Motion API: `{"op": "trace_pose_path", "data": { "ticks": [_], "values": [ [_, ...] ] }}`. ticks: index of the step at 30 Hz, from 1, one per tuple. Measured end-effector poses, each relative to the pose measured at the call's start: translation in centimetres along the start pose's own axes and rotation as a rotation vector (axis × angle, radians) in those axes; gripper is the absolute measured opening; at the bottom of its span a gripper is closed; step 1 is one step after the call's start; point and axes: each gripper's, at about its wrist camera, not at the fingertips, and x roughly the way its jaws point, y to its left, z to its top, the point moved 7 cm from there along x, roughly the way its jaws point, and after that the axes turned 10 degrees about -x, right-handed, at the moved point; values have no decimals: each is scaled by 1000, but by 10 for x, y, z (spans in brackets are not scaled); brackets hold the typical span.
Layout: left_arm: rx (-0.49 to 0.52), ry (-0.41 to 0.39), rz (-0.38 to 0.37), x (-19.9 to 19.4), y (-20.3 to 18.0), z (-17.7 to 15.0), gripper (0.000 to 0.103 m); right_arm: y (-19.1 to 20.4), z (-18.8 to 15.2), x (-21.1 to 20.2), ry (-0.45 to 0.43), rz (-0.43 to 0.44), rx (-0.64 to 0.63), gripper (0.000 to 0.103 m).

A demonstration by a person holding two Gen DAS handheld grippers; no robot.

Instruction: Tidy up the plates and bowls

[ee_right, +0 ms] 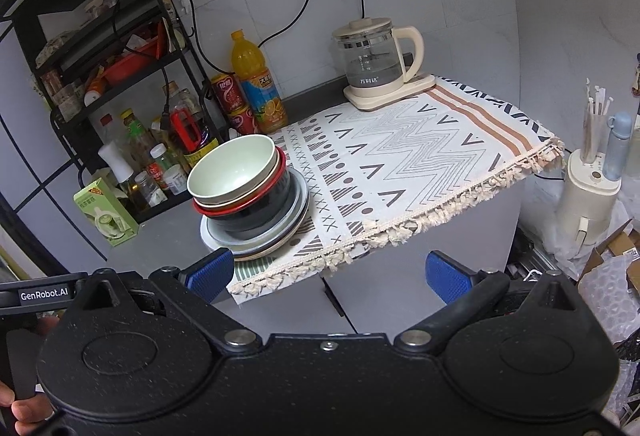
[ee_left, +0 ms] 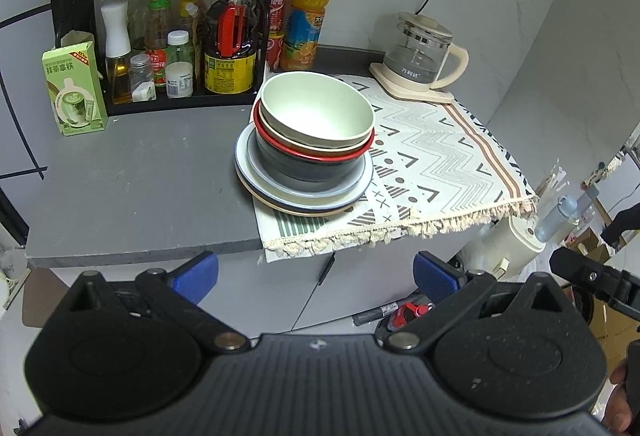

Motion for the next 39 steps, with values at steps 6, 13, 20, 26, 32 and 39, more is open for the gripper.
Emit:
{"op": "trace_pose_path", "data": {
  "ticks": [6, 13, 20, 26, 32, 39],
  "values": [
    [16, -5, -4, -7, -1, -6, 103, -1, -4, -7, 9, -9, -4, 103],
    [42, -17, 0, -14, -3, -12, 103, -2, -7, -15, -3, -34, -35, 103],
    [67, -30, 1, -20, -9, -15, 103, -7, -7, -19, -10, -31, -36, 103],
    [74, -41, -4, -22, -14, -15, 103, -10, -3, -20, -21, -29, -48, 103],
    [73, -42, -4, -22, -18, -14, 103, -10, -2, -20, -22, -21, -60, 103],
    [70, -42, -3, -21, -18, -13, 102, -10, 0, -19, -19, -8, -71, 103]
  ]
}}
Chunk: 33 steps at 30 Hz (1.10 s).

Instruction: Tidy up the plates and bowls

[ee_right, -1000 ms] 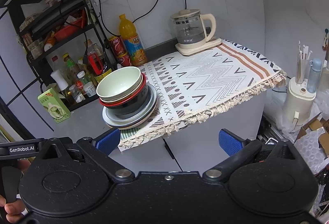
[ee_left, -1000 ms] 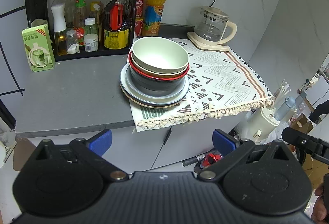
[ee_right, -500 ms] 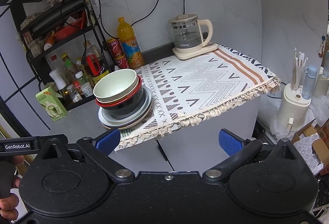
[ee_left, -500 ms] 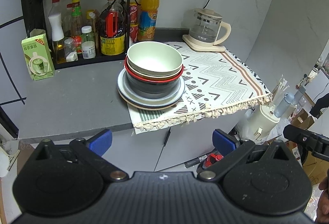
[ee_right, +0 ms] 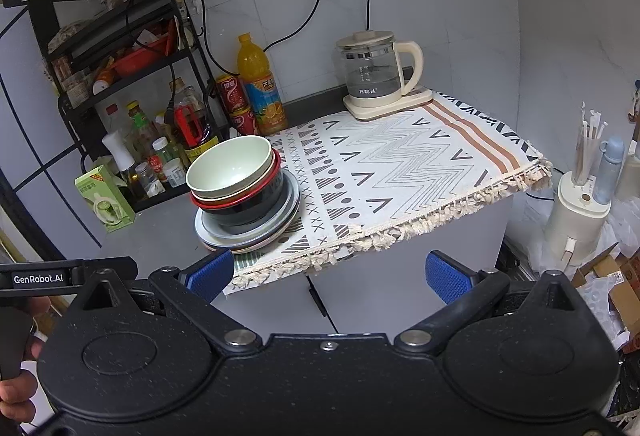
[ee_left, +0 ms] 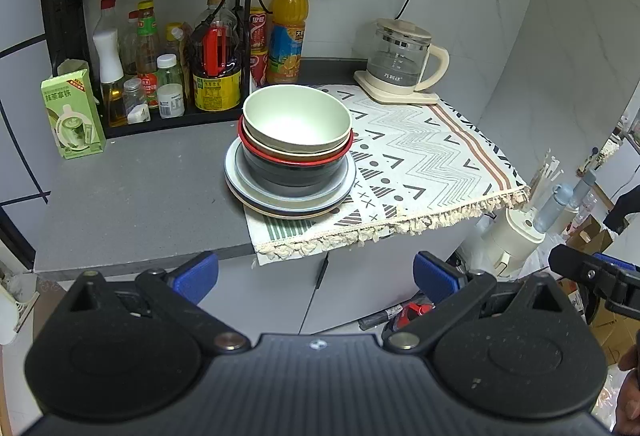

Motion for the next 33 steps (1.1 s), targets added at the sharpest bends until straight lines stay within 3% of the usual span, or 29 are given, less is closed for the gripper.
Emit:
{"op": "trace_pose_path", "data": {
  "ticks": [33],
  "values": [
    [-29, 1, 23, -2, 4, -4, 102, 9, 1, 0, 8, 37, -27, 103]
  ]
}}
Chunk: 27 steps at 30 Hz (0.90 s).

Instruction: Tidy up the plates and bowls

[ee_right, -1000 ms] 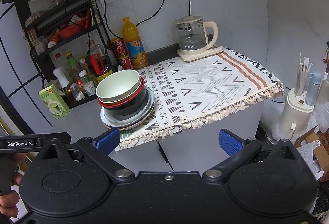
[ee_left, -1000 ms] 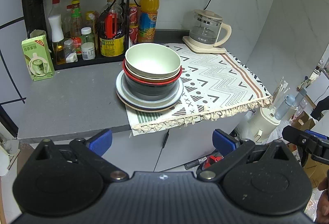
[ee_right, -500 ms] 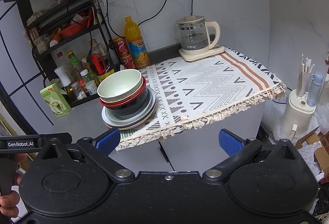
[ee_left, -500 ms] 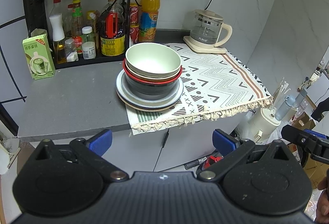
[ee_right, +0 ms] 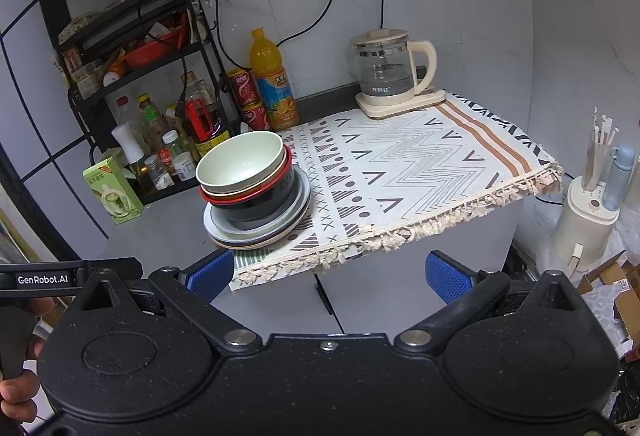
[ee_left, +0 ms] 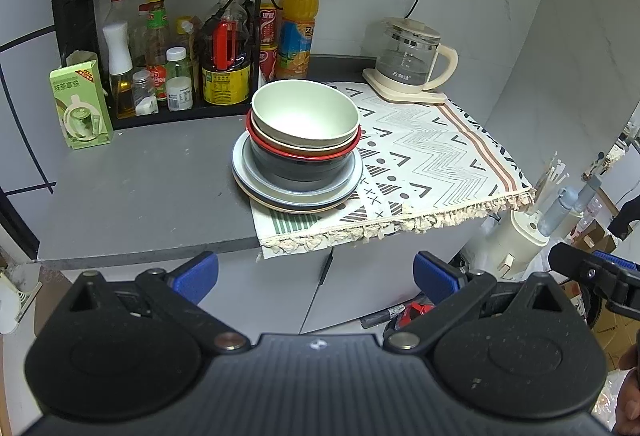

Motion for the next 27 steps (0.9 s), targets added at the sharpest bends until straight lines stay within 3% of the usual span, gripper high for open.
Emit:
{"op": "trace_pose_path", "data": {
  "ticks": [27],
  "values": [
    [-33, 7, 22, -1, 4, -5, 103, 1, -5, 5, 30, -1, -28, 103]
  ]
}}
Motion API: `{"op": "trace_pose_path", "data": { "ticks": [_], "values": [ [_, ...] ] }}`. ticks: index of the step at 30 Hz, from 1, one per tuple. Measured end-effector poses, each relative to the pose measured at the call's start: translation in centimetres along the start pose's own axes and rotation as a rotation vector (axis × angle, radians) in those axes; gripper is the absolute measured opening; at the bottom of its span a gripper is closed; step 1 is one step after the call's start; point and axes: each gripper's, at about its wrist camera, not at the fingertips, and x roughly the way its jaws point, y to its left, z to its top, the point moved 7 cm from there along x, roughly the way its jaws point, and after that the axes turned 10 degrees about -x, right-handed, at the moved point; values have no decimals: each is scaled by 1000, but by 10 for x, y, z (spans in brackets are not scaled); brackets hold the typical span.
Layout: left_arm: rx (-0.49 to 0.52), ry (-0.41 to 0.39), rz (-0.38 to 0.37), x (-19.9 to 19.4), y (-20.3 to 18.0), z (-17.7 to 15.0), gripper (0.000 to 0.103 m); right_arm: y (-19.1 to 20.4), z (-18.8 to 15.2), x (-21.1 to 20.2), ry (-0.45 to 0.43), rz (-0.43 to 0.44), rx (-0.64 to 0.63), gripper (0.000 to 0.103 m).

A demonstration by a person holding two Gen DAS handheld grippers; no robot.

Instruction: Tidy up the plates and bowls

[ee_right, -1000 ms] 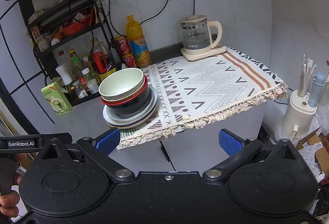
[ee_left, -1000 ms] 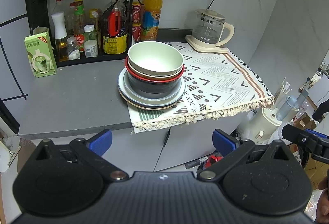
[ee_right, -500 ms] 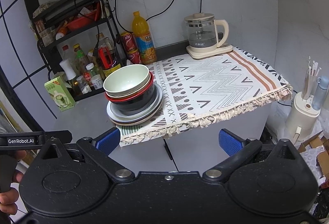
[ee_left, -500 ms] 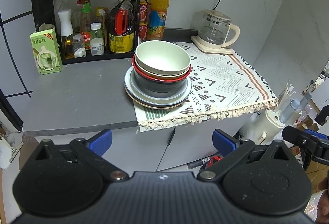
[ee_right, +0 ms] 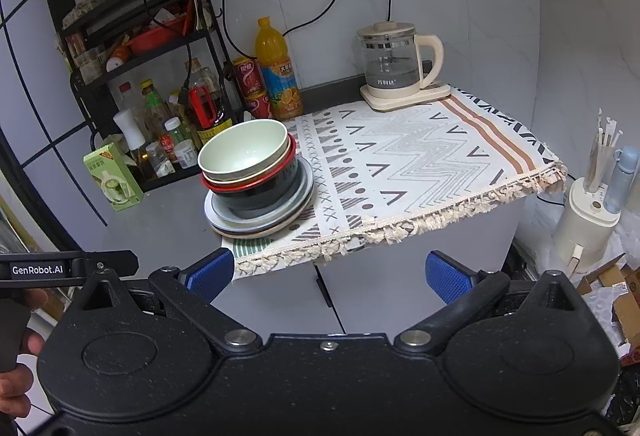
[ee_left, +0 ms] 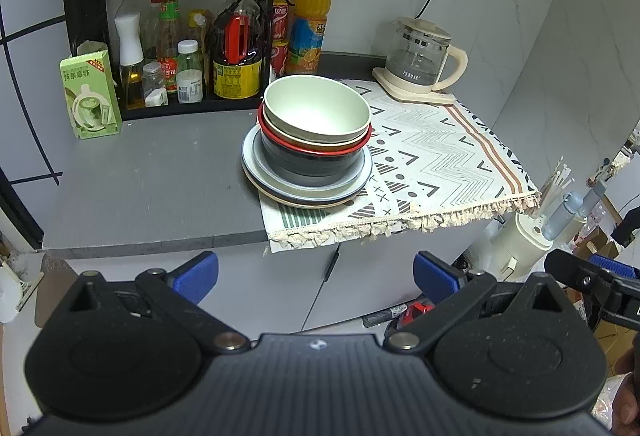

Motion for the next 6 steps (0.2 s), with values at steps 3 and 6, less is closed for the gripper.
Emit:
{"op": "trace_pose_path", "data": {
  "ticks": [3, 6],
  "values": [
    [3, 6, -2, 2, -1, -3, 103, -3, -3, 2, 10, -10, 3, 103],
    [5, 10, -2, 4, -3, -4, 102, -4, -3, 4, 15, -9, 5, 103]
  ]
}}
